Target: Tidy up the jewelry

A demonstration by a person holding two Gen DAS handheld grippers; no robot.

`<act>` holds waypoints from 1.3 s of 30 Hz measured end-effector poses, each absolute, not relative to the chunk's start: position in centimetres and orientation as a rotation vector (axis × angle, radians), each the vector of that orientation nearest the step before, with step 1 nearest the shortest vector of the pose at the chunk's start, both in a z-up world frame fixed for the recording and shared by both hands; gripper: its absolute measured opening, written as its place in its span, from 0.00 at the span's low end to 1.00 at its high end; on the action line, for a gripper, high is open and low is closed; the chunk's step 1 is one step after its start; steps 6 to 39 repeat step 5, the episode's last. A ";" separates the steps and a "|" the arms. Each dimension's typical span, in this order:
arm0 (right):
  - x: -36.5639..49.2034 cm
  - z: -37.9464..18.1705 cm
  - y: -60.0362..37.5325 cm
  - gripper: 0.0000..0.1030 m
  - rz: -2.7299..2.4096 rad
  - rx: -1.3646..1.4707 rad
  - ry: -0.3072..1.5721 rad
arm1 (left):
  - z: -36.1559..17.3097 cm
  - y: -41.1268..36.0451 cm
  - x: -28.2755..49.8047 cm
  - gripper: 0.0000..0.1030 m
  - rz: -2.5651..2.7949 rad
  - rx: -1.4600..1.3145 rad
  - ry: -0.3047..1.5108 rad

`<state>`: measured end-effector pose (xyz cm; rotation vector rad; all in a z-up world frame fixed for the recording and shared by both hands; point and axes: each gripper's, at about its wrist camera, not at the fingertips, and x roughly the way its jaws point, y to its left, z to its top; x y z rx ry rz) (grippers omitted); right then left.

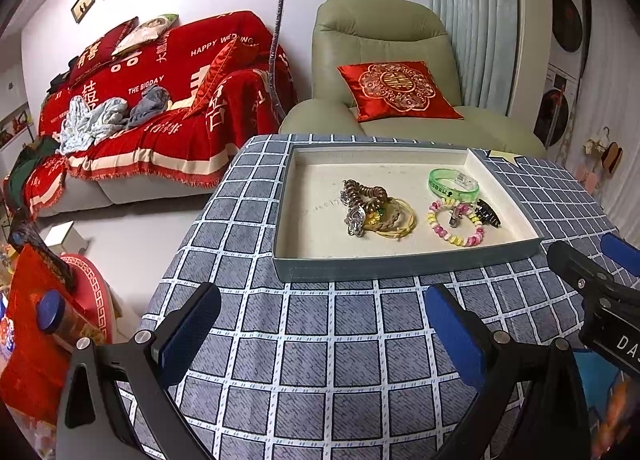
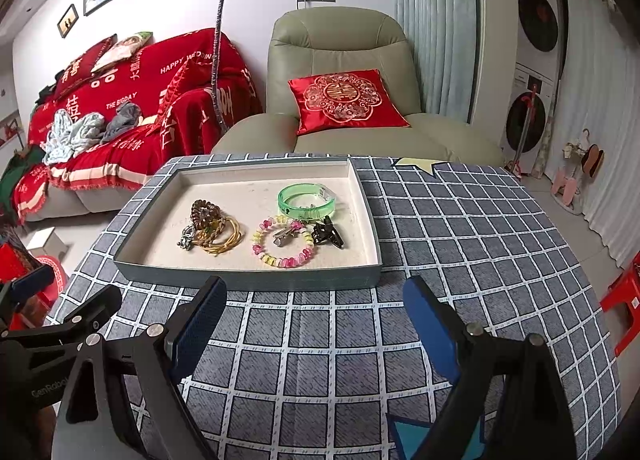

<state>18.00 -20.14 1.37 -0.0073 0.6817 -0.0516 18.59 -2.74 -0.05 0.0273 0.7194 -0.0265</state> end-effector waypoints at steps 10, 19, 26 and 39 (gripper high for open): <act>18.1 1.1 -20.1 0.89 -0.053 -0.005 0.683 | 0.2 -3.2 18.4 1.00 -0.039 0.044 0.711; 18.1 1.1 -20.1 0.89 -0.053 -0.005 0.683 | 0.2 -3.2 18.4 1.00 -0.039 0.044 0.711; 18.1 1.1 -20.1 0.89 -0.053 -0.005 0.683 | 0.2 -3.2 18.4 1.00 -0.039 0.044 0.711; 18.1 1.1 -20.1 0.89 -0.053 -0.005 0.683 | 0.2 -3.2 18.4 1.00 -0.039 0.044 0.711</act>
